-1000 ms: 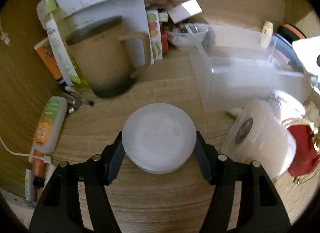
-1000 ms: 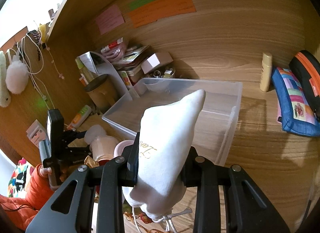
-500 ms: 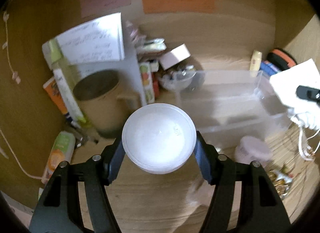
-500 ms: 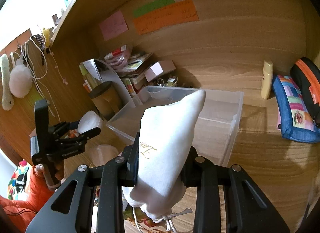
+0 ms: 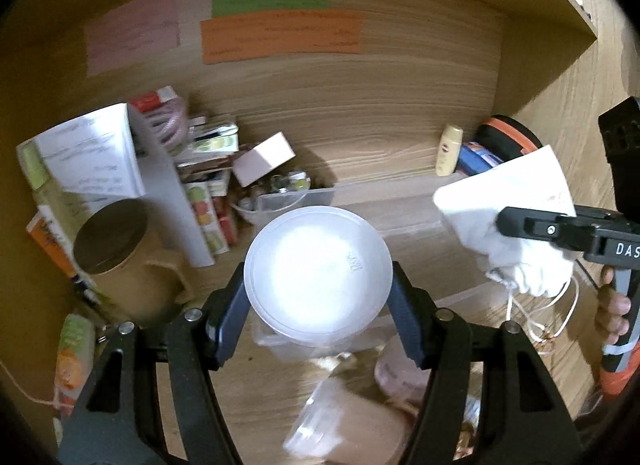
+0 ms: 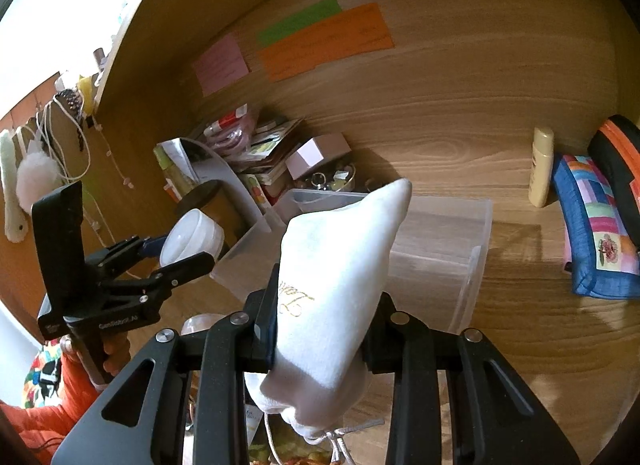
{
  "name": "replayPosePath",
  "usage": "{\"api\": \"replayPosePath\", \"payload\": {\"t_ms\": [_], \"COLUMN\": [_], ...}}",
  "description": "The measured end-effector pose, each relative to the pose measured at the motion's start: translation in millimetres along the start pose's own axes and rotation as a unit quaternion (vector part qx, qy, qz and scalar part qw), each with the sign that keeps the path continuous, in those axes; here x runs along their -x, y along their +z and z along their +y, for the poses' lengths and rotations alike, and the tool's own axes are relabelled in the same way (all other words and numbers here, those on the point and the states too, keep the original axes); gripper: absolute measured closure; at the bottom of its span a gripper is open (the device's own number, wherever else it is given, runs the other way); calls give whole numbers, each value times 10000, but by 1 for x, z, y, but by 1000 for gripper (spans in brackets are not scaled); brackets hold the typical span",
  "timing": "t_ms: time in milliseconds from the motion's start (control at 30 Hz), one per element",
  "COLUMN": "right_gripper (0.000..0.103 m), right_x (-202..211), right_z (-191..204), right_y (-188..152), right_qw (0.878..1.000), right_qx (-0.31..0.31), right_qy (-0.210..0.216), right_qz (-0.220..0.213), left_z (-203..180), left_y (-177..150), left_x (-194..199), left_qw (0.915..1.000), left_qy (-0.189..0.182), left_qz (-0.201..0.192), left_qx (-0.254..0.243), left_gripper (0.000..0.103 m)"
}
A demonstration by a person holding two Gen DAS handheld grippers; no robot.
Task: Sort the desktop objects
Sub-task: 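Carry the lid over the clear bin with the left gripper while the right carries the pouch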
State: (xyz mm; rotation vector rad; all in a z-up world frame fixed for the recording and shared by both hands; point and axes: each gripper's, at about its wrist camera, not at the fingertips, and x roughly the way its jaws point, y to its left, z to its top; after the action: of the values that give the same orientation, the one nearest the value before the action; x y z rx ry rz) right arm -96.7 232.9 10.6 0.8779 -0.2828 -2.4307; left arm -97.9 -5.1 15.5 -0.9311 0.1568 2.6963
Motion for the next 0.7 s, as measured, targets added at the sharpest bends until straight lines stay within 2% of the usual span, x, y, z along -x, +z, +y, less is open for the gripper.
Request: {"api": "replayPosePath", "payload": {"t_ms": [300, 700], "right_gripper": [75, 75], "right_x": [-20, -53], "right_z": [-11, -21], "right_y": [14, 30], "right_qw": [9998, 9973], "right_qx": [-11, 152], "right_qy": [-174, -503], "right_qz": [85, 505], "left_z": [-9, -7], "left_y": [13, 16], "left_x": [-30, -68], "left_qw": [9989, 9955], "left_qy": [-325, -422], "left_qz": [343, 830], "left_qx": [-81, -149], "left_gripper": [39, 39]}}
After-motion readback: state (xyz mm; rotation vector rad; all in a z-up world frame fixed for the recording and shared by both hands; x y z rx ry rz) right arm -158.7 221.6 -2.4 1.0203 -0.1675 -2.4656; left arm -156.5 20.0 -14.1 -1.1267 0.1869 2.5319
